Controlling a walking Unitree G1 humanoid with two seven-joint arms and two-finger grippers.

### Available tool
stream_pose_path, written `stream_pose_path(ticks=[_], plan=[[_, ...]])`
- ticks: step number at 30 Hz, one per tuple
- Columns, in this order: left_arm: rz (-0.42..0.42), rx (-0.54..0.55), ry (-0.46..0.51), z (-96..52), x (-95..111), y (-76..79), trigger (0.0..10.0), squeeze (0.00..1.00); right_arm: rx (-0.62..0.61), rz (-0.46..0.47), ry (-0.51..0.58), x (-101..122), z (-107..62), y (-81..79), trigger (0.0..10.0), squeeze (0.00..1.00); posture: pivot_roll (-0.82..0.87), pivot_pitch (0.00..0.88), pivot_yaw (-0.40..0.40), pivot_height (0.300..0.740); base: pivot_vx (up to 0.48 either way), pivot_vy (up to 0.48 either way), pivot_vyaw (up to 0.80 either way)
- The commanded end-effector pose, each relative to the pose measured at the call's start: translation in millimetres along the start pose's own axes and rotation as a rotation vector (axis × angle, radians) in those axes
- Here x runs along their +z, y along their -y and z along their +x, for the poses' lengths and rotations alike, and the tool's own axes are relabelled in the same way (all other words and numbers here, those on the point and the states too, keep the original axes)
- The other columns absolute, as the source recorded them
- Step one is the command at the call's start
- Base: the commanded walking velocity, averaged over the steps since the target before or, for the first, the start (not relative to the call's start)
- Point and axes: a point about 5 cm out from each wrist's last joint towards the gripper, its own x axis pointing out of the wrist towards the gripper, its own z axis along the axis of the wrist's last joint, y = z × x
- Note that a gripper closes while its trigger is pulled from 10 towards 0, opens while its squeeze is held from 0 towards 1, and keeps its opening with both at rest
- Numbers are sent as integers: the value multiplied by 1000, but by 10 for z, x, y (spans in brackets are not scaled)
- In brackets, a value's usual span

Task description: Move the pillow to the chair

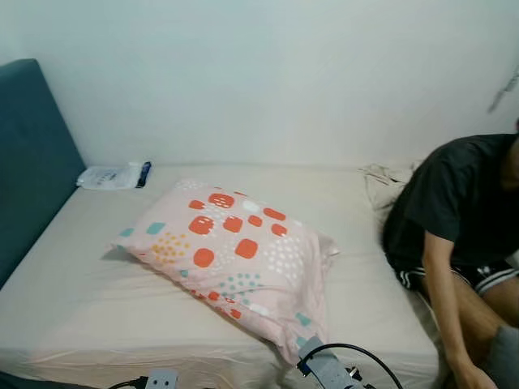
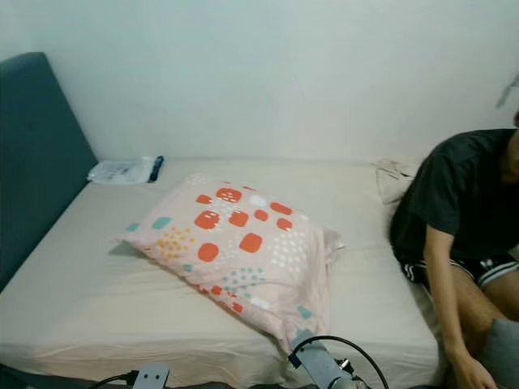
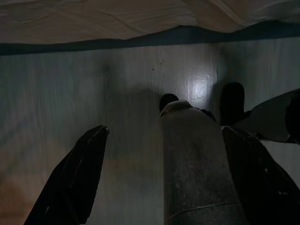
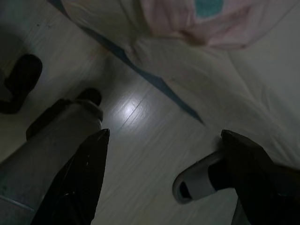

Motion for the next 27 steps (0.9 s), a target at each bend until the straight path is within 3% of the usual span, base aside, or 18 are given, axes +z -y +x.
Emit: stream_pose_path(ticks=[1, 4, 10, 17, 21, 24, 25, 27], plan=[[20, -21, -54, -22, -131, 29, 10000, 0, 3, 7, 4, 24, 4, -6, 10000, 0, -27, 0, -42, 740, 0, -472, 0], [-23, 1, -51, -25, -141, 21, 10000, 0, -3, 12, 2, 19, 3, 5, 10000, 0, -28, 4, -42, 740, 0, -315, 0], [-18, 11, -58, -27, -152, 16, 10000, 0, -12, 28, -8, 6, 2, 15, 10000, 0, -29, 11, -38, 740, 0, 0, 0], [-38, 11, -41, -28, -142, 8, 10000, 0, -24, 149, 19, 81, 9, 38, 10000, 0, -34, 20, -30, 740, 0, 0, 0], [-11, 52, 39, -8, 23, -94, 10000, 0, -37, 285, 116, 328, 13, 144, 10000, 0, -34, 40, -27, 740, 0, 0, 0], [-3, 61, 86, 1, 126, -135, 10000, 0, -35, 338, 173, 473, 5, 214, 10000, 0, -34, 65, -29, 740, 0, 0, 0], [-10, 69, 170, 12, 319, -199, 10000, 0, -35, 404, 259, 691, -21, 331, 10000, 0, -33, 88, -36, 740, 0, 0, 0], [-10, 73, 209, 13, 415, -231, 10000, 0, -32, 427, 296, 787, -36, 377, 10000, 0, -33, 88, -36, 740, 0, 0, 0]])
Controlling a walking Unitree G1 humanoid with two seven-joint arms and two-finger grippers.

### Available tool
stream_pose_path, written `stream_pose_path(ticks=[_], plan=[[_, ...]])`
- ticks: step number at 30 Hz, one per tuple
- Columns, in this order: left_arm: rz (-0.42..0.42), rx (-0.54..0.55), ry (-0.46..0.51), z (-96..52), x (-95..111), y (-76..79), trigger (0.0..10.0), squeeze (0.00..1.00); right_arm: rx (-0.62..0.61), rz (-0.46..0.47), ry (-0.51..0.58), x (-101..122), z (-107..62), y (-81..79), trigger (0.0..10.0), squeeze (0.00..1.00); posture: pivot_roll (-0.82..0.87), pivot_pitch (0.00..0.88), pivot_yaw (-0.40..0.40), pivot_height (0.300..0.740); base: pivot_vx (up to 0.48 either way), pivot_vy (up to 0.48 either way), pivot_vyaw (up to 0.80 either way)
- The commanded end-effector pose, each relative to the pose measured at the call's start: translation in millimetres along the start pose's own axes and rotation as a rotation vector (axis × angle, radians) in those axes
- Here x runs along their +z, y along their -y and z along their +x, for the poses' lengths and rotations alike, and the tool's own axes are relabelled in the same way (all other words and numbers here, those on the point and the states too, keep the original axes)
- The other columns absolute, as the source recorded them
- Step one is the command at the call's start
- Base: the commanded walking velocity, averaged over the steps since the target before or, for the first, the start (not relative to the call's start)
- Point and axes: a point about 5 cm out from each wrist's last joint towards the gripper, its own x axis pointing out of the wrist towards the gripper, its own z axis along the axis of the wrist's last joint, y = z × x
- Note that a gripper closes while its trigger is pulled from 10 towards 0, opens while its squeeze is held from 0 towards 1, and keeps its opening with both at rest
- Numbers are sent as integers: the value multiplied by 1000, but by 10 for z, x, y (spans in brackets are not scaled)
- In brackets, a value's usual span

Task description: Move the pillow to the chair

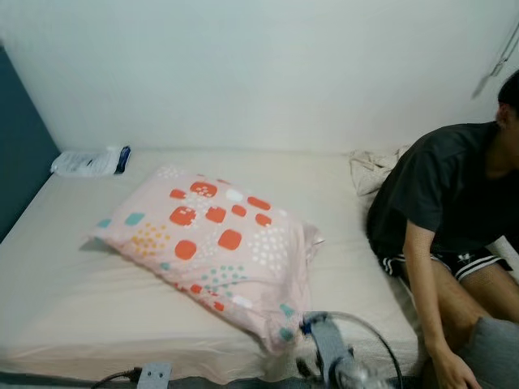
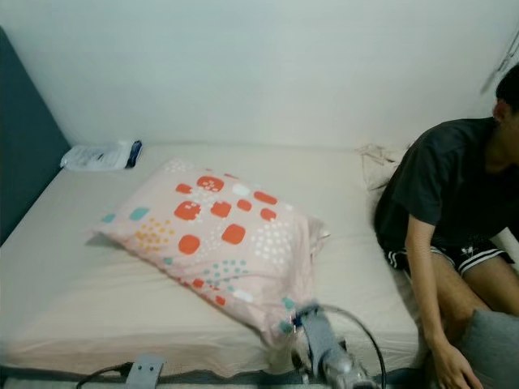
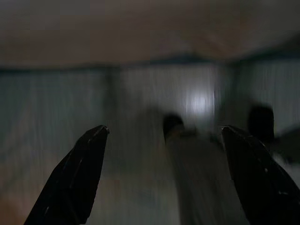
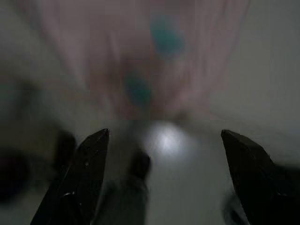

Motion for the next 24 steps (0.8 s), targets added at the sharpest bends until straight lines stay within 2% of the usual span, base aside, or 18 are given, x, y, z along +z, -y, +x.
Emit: stream_pose_path(ticks=[1, 2, 4, 7, 13, 15, 16, 21, 24], plan=[[2, 6, 94, 35, 202, -71, 10000, 0, 25, 40, 72, 163, 18, -24, 10000, 0, -32, 116, -45, 740, 0, 0, 0], [3, 7, 133, 49, 295, -97, 10000, 0, 38, 39, 98, 240, 26, -35, 10000, 0, -32, 129, -50, 740, 0, 0, 0], [3, 8, 158, 55, 352, -113, 10000, 0, 47, 39, 114, 288, 29, -42, 10000, 0, -32, 136, -53, 740, 0, 0, 0], [-9, 17, 323, 63, 693, -187, 10000, 0, 101, -22, 192, 503, 43, -132, 10000, 0, -37, 201, -68, 740, 0, 0, 0], [-74, 27, 426, 37, 835, -183, 10000, 0, 123, -21, 232, 587, 42, -163, 10000, 0, -32, 217, -83, 740, 0, 0, 0], [-81, 28, 442, 32, 856, -178, 10000, 0, 127, -17, 238, 599, 41, -166, 10000, 0, -32, 217, -83, 740, 0, 0, 0], [-83, 25, 448, 35, 871, -149, 10000, 0, 131, -21, 242, 620, 45, -190, 10000, 0, -19, 184, -80, 740, 0, 0, 0], [-93, 24, 462, 44, 938, -129, 10000, 0, 128, -35, 240, 682, 57, -223, 10000, 0, -14, 143, -80, 735, 0, 0, 0], [-119, 29, 490, 38, 989, -139, 10000, 0, 130, -37, 254, 743, 56, -226, 10000, 0, -16, 160, -77, 725, 0, 0, 0]])
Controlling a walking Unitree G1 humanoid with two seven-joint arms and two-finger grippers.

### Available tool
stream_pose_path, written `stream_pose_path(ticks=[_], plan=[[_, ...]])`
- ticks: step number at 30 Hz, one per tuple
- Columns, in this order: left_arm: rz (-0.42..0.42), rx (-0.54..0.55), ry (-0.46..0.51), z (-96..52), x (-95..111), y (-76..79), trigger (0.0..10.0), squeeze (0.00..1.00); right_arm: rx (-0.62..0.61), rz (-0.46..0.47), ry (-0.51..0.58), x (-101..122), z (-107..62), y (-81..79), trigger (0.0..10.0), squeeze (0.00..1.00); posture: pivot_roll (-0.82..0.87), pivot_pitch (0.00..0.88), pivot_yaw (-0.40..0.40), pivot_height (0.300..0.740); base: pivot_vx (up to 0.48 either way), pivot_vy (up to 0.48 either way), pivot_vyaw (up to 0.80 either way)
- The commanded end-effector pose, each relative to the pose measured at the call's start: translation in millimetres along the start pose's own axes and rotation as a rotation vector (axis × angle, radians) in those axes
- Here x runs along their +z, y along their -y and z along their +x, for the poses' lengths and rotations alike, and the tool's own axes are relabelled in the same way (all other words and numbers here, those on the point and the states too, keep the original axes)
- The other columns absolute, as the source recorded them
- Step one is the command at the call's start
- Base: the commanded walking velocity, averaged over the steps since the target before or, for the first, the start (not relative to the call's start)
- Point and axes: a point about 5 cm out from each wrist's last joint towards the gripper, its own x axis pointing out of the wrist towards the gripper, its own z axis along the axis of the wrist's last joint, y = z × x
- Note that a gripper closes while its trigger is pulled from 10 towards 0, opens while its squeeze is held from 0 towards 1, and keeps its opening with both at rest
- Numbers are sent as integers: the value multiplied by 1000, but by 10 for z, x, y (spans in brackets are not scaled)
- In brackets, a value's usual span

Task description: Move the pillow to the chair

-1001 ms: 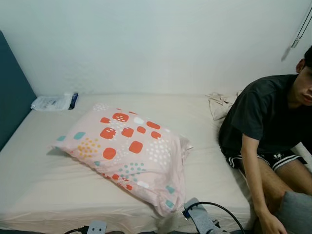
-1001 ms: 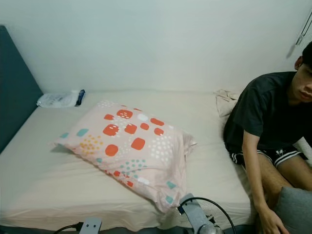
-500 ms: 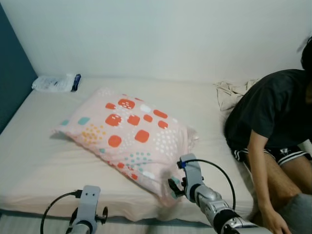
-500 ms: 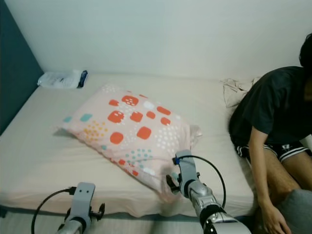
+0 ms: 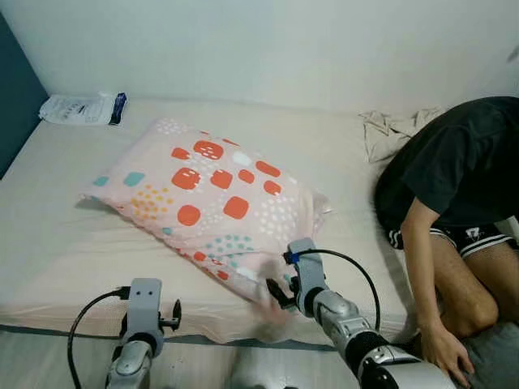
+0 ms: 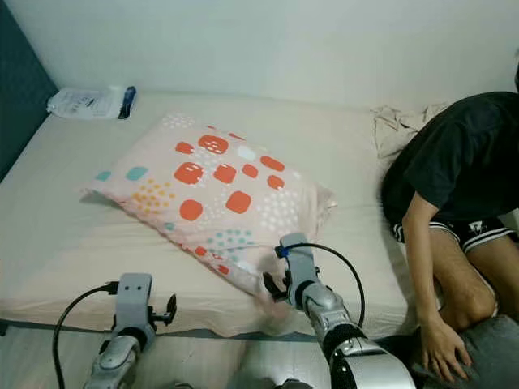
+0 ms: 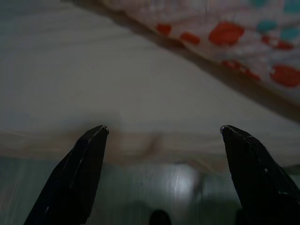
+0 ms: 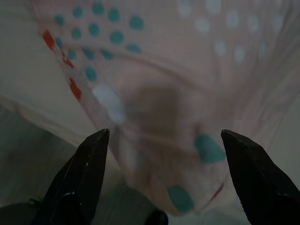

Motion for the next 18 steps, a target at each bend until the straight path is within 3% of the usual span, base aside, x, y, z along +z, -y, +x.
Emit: stream_pose_path(ticks=[1, 8, 10, 18], plan=[[-40, 16, 13, -31, -30, -2, 10000, 0, -5, 19, -15, -43, -7, -2, 10000, 0, -14, 132, -80, 720, 0, 0, 0], [-92, 28, 33, -3, 21, -7, 10000, 0, -12, 32, 23, 88, 9, 51, 10000, 0, -9, 119, -92, 695, 0, 0, 0], [-124, 41, 57, 9, 62, -30, 10000, 0, -54, 80, 63, 189, 1, 154, 10000, 0, -8, 116, -91, 680, 0, 0, 0], [-126, 61, 45, -20, 20, -115, 10000, 0, -102, 213, 135, 333, -21, 304, 10000, 0, -16, 115, -80, 645, 0, 0, 0]])
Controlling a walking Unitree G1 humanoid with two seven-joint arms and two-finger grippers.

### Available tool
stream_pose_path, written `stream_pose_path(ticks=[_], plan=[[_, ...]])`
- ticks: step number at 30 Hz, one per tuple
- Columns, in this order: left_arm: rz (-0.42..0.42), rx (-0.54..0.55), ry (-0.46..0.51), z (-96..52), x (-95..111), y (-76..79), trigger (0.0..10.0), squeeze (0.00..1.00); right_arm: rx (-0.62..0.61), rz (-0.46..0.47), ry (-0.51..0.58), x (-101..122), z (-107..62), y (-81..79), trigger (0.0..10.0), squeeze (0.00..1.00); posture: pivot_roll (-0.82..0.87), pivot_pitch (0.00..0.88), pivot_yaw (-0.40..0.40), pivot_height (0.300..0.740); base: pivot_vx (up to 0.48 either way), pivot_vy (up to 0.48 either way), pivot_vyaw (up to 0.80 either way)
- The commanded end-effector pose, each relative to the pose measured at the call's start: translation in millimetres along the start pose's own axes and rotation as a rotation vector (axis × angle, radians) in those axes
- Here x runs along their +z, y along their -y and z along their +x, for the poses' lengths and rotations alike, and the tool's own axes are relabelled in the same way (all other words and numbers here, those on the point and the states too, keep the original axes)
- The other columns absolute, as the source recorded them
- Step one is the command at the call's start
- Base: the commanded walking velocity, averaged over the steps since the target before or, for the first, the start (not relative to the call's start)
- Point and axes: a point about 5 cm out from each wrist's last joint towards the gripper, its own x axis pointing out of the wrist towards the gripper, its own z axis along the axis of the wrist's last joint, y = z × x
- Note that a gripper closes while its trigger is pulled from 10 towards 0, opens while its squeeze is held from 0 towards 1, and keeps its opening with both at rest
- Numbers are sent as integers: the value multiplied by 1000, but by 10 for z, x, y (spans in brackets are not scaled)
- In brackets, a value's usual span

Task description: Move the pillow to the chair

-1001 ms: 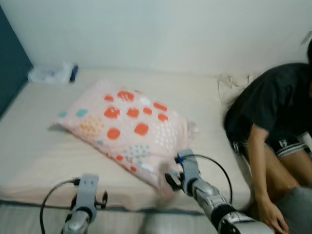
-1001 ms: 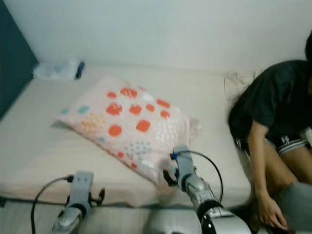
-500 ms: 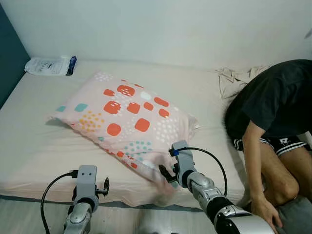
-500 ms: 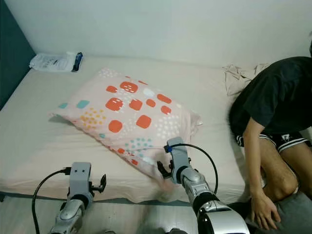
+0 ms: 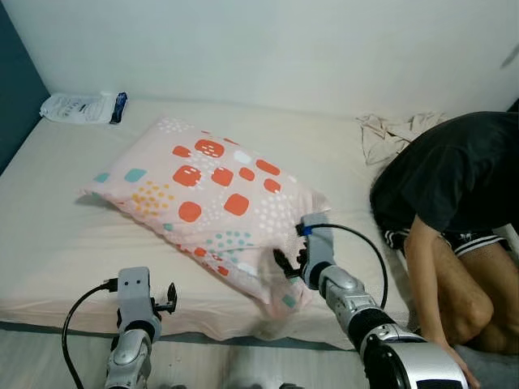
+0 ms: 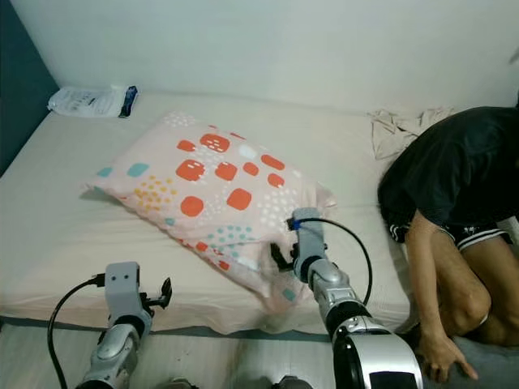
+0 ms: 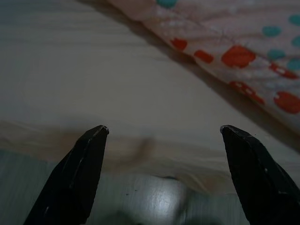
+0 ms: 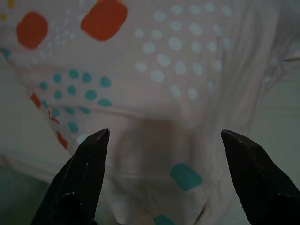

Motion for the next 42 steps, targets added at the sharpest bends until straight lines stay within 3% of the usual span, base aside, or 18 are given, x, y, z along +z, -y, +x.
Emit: stream_pose_path(ticks=[1, 9, 21, 25, 30, 35, 36, 38, 39, 42], plan=[[-5, 23, -11, -65, -76, -91, 10000, 0, -17, 77, 11, 10, -15, 66, 10000, 0, -18, 112, -78, 640, 0, 0, 0], [-8, 44, 43, -42, 30, -201, 10000, 0, -17, 218, 90, 145, -24, 165, 10000, 0, -16, 120, -68, 605, 0, 0, 0], [4, 19, 112, -8, 162, -204, 10000, 0, 16, 239, 129, 174, -28, 155, 10000, 0, -9, 132, -47, 556, 0, 0, 0], [14, 0, 114, -19, 154, -190, 10000, 0, 94, 233, 199, 286, -19, 107, 10000, 0, -6, 136, -39, 556, 0, 0, 0], [29, -20, 137, -47, 170, -204, 10000, 0, 185, 227, 282, 417, -17, 44, 10000, 0, 7, 169, -18, 556, 0, 0, 0], [53, -50, 181, -129, 196, -230, 10000, 0, 206, 281, 313, 421, -25, 40, 10000, 0, 36, 241, 15, 556, 0, 0, 0], [55, -53, 186, -143, 198, -235, 10000, 0, 208, 287, 315, 419, -27, 40, 10000, 102, 36, 241, 15, 556, 0, 0, 0], [65, -60, 202, -199, 202, -257, 10000, 0, 237, 321, 327, 422, -28, 23, 10000, 102, 56, 273, 32, 556, 0, 0, 0], [72, -66, 218, -238, 223, -267, 10000, 0, 260, 340, 340, 447, -25, 9, 10000, 1000, 73, 295, 42, 556, 0, 0, 0], [85, -74, 253, -331, 295, -298, 10000, 0, 295, 362, 387, 547, -19, -17, 10000, 1000, 91, 321, 52, 556, 0, 0, 0]])
